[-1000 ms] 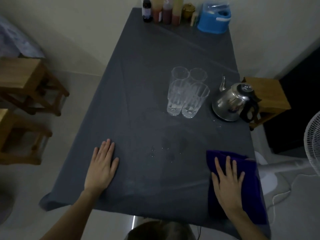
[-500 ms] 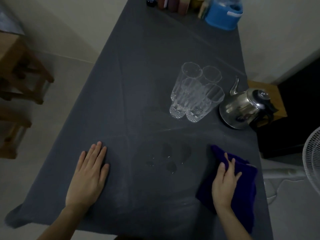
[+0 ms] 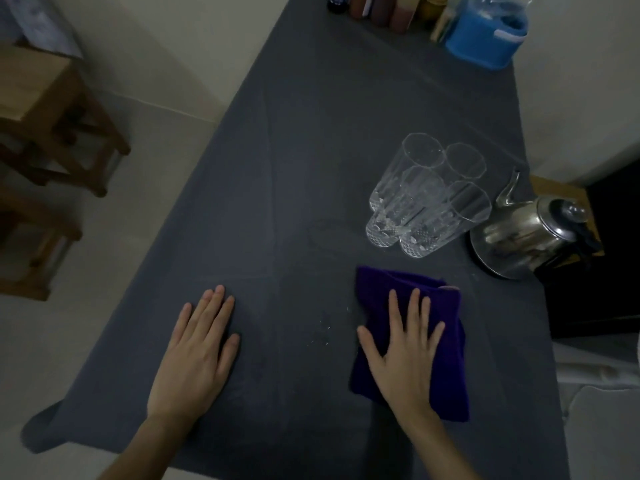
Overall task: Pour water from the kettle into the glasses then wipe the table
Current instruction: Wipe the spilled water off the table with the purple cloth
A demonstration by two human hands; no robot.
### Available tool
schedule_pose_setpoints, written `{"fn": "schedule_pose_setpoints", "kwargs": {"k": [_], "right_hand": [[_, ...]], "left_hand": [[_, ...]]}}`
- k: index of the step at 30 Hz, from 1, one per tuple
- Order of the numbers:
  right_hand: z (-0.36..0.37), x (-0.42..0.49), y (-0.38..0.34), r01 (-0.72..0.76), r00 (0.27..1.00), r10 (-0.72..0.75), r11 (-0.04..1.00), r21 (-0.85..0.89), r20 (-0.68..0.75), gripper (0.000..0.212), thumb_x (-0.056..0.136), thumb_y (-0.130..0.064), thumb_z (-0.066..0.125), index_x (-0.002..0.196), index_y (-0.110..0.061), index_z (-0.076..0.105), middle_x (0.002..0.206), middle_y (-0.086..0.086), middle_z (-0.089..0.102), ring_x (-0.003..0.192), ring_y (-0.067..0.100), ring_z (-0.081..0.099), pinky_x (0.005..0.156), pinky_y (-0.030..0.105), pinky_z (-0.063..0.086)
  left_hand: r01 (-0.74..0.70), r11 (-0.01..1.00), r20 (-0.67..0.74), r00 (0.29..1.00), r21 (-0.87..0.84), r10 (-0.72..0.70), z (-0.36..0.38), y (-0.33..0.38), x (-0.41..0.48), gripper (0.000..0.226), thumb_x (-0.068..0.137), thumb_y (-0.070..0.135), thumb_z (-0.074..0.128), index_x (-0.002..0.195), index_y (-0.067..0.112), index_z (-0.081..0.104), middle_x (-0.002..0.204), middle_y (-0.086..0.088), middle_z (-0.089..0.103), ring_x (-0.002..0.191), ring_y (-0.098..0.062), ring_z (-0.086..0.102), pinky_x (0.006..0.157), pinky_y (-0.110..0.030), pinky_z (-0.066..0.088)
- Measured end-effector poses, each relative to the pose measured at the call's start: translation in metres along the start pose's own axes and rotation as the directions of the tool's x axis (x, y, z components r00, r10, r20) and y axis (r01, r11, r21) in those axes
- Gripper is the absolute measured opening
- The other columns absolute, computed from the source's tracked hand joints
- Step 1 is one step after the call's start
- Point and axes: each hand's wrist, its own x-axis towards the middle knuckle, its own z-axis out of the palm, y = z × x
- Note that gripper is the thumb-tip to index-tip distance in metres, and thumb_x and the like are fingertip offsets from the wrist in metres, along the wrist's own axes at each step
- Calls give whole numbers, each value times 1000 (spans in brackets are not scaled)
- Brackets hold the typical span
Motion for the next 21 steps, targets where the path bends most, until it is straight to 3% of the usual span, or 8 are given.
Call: {"fn": "schedule_pose_setpoints", "kwargs": {"k": [2,6,12,15,18,20,21], "right_hand": [[2,0,-2,-15,1000,15,999,-37,10,65,95,-54,30,151,-23,19,160,12,8,147,28,-2,116,56,0],[2,6,-7,-60,997,62,997,55,-38,50,99,-31,40,146,-19,35,158,10,20,147,25,6,117,56,5],[4,20,-39,-154,974,205,912,380,-97,48,100,-32,30,137,-8,46,154,6,33,146,18,10,119,47,0],[6,24,-65,-103,984,160,863,495,-74,46,101,-31,30,139,-10,44,153,-2,35,146,15,8,119,46,-2],[10,17,-93,-118,989,147,730,673,14,42,102,-34,34,142,-23,42,147,-28,18,141,9,-2,119,47,3],[12,7,-112,-115,993,71,671,732,91,41,101,-40,35,140,-32,43,147,-27,16,140,6,-6,117,42,6],[14,1,-120,-39,997,-21,687,726,73,41,101,-40,35,139,-31,45,147,-24,22,141,1,-4,118,38,5]], "left_hand": [[-1,1000,4,1000,3,1,0,0,0,61,97,44,23,149,11,31,159,-3,24,148,-16,16,123,-34,3],[-1,1000,-1,1000,9,1,-1,1,0,61,97,43,23,147,9,34,158,-4,26,147,-14,17,122,-36,6],[3,1000,-3,1000,17,-3,0,-1,0,61,99,45,22,149,12,30,159,-2,23,149,-12,12,122,-35,4],[-3,1000,-1,1000,12,3,0,0,-1,60,99,45,21,150,13,30,160,-2,23,149,-14,13,122,-37,6],[-5,1000,-4,1000,9,5,0,-1,-1,60,99,46,21,150,15,29,160,-2,21,150,-15,12,123,-36,3],[-6,1000,-6,1000,15,6,1,-1,-1,60,99,46,21,151,15,28,160,-2,20,150,-14,10,123,-35,0],[-8,1000,-7,1000,12,8,1,-2,-1,60,99,45,21,151,15,27,160,-2,19,150,-14,10,123,-34,-1]]}}
